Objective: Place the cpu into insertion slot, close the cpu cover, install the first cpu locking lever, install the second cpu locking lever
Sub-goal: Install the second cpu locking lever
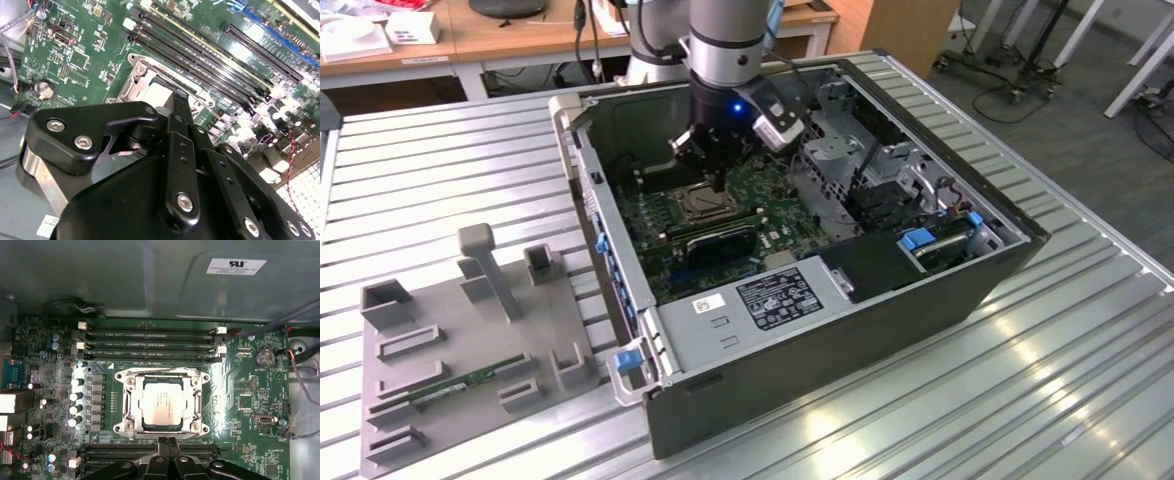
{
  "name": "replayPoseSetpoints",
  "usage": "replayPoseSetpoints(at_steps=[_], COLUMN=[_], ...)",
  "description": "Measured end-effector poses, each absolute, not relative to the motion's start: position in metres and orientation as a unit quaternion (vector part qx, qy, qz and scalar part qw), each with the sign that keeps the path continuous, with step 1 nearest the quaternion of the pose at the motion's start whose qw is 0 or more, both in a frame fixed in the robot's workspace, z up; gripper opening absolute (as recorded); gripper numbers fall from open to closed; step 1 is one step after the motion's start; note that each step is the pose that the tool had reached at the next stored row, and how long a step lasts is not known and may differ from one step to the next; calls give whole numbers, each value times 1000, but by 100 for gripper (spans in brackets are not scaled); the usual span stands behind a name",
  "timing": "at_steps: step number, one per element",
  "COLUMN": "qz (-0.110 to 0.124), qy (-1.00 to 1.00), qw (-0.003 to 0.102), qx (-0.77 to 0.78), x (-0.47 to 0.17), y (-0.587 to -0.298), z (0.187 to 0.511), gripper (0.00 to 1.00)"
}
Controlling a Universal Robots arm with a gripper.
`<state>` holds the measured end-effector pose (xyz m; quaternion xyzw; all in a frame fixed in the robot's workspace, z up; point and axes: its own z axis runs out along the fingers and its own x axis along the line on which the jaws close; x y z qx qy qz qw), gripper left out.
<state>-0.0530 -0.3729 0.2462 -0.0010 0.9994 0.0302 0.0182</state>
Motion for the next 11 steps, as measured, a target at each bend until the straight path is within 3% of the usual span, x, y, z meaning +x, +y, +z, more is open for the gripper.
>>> replayPoseSetpoints(at_steps=[11], qz=[32], qy=[999], qw=[19], qx=[-1], x=[-56], y=[-383], z=[246], gripper=[11])
